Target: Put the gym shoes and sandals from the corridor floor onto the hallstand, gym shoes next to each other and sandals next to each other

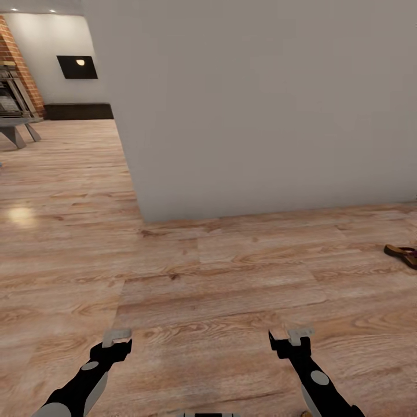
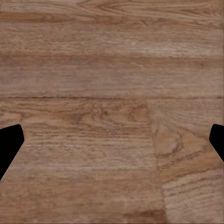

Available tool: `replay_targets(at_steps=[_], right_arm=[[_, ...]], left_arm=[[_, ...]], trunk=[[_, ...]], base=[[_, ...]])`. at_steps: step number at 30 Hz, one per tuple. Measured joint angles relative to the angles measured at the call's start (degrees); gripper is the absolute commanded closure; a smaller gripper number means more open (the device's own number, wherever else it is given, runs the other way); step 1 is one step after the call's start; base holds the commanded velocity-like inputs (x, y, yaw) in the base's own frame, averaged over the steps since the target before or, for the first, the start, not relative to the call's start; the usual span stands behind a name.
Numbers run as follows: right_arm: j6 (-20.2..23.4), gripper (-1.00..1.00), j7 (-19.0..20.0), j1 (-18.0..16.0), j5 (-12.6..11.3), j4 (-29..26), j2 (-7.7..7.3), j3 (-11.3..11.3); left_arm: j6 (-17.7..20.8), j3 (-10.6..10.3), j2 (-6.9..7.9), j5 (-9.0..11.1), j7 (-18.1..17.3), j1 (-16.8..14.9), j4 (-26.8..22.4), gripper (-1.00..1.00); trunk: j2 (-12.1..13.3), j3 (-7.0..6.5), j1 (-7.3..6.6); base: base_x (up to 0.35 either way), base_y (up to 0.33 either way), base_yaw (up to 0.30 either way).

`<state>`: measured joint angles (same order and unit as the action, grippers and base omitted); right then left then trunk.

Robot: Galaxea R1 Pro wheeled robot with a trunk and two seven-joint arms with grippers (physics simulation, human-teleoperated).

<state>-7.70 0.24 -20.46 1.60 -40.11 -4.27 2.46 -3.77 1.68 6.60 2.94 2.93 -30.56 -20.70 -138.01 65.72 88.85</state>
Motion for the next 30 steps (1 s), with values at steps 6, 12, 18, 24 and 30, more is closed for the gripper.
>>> replay_targets(at_steps=[6,12,18,24,30], right_arm=[[0.01,-1.0,0.0,-0.01,0.0,0.0,0.0,0.0],[0.01,-1.0,0.0,0.0,0.0,0.0,0.0,0.0],[0.01,-1.0,0.0,0.0,0.0,0.0,0.0,0.0],[0.0,-1.0,0.0,0.0,0.0,0.0,0.0,0.0],[0.01,-1.0,0.0,0.0,0.0,0.0,0.0,0.0]], left_arm=[[0.0,-0.01,0.0,0.0,0.0,0.0,-0.03,-1.0],[0.0,0.04,0.0,0.0,0.03,0.0,-0.08,-1.0],[0.0,0.04,0.0,0.0,0.01,0.0,-0.08,-1.0],[0.0,0.03,0.0,0.0,0.0,0.0,-0.09,-1.0],[0.0,0.0,0.0,0.0,0.0,0.0,-0.05,-1.0]], trunk=[[0.0,0.0,0.01],[0.0,0.0,0.0],[0.0,0.0,-0.01],[0.0,0.0,-0.02],[0.0,0.0,-0.02]], base=[[-0.268,-0.001,0.0],[-0.268,0.0,0.0],[-0.086,0.0,0.0],[-0.022,0.0,0.0],[-0.007,0.0,0.0]])
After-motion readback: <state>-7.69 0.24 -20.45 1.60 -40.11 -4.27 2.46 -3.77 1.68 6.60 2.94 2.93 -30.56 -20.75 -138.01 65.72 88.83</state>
